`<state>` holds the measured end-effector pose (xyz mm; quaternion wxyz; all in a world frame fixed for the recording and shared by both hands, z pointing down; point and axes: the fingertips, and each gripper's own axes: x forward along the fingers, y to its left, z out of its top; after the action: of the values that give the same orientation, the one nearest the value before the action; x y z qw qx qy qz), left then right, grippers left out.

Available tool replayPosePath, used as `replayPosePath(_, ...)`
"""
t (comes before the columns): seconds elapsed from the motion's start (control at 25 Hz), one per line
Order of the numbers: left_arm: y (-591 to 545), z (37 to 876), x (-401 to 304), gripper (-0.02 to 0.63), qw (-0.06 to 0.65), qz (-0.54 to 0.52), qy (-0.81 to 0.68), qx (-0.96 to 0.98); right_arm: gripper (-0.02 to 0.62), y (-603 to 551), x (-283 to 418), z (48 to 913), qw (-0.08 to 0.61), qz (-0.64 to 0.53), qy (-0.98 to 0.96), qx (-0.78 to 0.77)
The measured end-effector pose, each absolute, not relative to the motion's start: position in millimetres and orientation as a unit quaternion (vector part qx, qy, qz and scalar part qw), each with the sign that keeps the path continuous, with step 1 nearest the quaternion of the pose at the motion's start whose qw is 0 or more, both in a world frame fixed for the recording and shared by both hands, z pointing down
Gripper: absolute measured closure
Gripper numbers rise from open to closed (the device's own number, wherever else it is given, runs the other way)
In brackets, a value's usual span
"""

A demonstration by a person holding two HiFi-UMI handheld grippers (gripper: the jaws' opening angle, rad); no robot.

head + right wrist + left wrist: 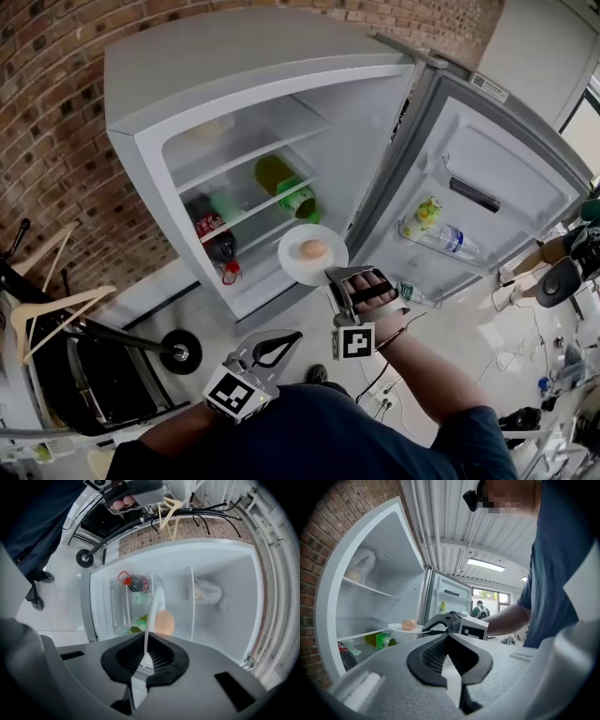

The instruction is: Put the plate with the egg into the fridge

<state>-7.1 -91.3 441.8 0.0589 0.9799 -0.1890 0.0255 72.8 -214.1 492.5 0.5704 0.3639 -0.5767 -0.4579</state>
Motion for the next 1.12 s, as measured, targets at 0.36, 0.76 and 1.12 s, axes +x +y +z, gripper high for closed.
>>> replayPosePath(0.36, -124.2, 442.7, -0.9, 0.607, 0.067, 0.030, -0.231, 0.970, 0.574, -261.9, 77.1, 505.8, 0.565, -0.464, -0.588, 0.346)
replayPosePath(0.76, -143.3, 436.9, 10.2, 0.607, 0.055, 0.032, -0.266, 0.962, 0.574, -313.9, 82.7, 510.2, 0.559, -0.471, -0.593, 0.339)
replayPosePath(1.12, -153.2, 439.2, 5.3, 0.607, 0.061, 0.030, -0.289, 0.955, 0.574, -355.9, 76.6, 521.1, 0.563, -0.471, -0.587, 0.342)
